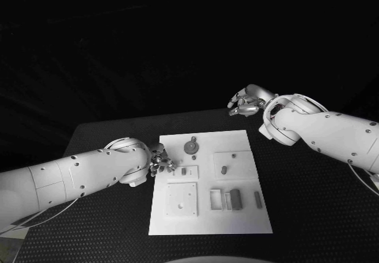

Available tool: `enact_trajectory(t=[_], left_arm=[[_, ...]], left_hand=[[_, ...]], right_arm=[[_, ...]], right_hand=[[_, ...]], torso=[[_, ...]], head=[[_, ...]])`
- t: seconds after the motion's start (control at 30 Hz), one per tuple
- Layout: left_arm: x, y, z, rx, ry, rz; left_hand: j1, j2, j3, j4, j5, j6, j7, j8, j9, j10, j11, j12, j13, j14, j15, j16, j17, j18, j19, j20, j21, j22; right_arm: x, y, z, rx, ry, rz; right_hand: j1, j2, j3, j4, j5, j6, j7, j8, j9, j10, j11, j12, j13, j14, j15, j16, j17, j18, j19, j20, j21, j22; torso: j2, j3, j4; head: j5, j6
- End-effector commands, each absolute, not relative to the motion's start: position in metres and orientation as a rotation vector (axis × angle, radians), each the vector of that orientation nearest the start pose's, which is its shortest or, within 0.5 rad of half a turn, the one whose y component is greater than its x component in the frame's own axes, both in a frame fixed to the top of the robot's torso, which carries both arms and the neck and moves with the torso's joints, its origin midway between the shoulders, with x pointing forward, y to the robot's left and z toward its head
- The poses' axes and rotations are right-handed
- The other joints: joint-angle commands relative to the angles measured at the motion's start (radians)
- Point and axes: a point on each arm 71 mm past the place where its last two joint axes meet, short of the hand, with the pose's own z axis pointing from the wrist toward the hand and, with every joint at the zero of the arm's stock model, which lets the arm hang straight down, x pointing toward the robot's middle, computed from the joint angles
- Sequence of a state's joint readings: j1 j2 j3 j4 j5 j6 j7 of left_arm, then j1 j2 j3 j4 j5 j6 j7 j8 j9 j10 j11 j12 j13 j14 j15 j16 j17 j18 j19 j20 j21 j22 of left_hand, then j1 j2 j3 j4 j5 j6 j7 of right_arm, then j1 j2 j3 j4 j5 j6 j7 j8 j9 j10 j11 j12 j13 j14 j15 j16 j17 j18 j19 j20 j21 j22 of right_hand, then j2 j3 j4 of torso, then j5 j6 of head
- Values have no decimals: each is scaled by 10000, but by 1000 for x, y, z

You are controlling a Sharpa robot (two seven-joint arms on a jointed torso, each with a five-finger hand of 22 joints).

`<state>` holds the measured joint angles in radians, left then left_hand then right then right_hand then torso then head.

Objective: Assemble the parts on the task board

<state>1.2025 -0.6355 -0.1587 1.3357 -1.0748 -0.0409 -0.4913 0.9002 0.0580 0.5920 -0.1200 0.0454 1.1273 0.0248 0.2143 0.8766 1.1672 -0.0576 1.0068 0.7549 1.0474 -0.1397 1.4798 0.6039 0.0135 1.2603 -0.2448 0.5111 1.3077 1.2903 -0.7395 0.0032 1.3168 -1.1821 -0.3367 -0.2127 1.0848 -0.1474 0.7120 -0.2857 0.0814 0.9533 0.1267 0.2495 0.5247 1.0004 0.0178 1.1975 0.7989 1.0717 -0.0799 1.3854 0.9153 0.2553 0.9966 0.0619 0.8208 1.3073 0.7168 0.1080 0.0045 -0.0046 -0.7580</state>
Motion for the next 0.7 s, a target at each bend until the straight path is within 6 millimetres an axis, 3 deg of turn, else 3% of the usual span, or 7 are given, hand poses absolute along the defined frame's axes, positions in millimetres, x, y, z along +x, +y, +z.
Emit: enact_trajectory(t=[0.03,0.7], left_arm=[[494,170,-268,-1971,22512,-3714],[491,166,-275,-1654,22706,-3517]], left_hand=[[76,-55,-14,81,27,90,-26,1076,1333,377,-281,73,22,411,-462,80,25,93,227,-207,86,202],[67,-119,-36,170,27,158,-76,1163,1444,446,-330,148,89,465,-511,164,103,94,289,-252,186,220]], right_arm=[[546,-220,-140,2267,16422,6010],[546,-221,-141,2267,16442,6003]], right_hand=[[-40,38,-52,-6,-50,-18,66,-55,-9,-23,41,-33,13,-67,-27,62,-11,65,-69,21,-68,152],[-37,44,-49,-11,-50,-20,67,-55,-12,-23,41,-32,15,-70,-26,70,-21,65,-69,21,-68,152]], torso=[[-6,2,0],[-7,3,2]], head=[[0,-13],[-8,-42]])
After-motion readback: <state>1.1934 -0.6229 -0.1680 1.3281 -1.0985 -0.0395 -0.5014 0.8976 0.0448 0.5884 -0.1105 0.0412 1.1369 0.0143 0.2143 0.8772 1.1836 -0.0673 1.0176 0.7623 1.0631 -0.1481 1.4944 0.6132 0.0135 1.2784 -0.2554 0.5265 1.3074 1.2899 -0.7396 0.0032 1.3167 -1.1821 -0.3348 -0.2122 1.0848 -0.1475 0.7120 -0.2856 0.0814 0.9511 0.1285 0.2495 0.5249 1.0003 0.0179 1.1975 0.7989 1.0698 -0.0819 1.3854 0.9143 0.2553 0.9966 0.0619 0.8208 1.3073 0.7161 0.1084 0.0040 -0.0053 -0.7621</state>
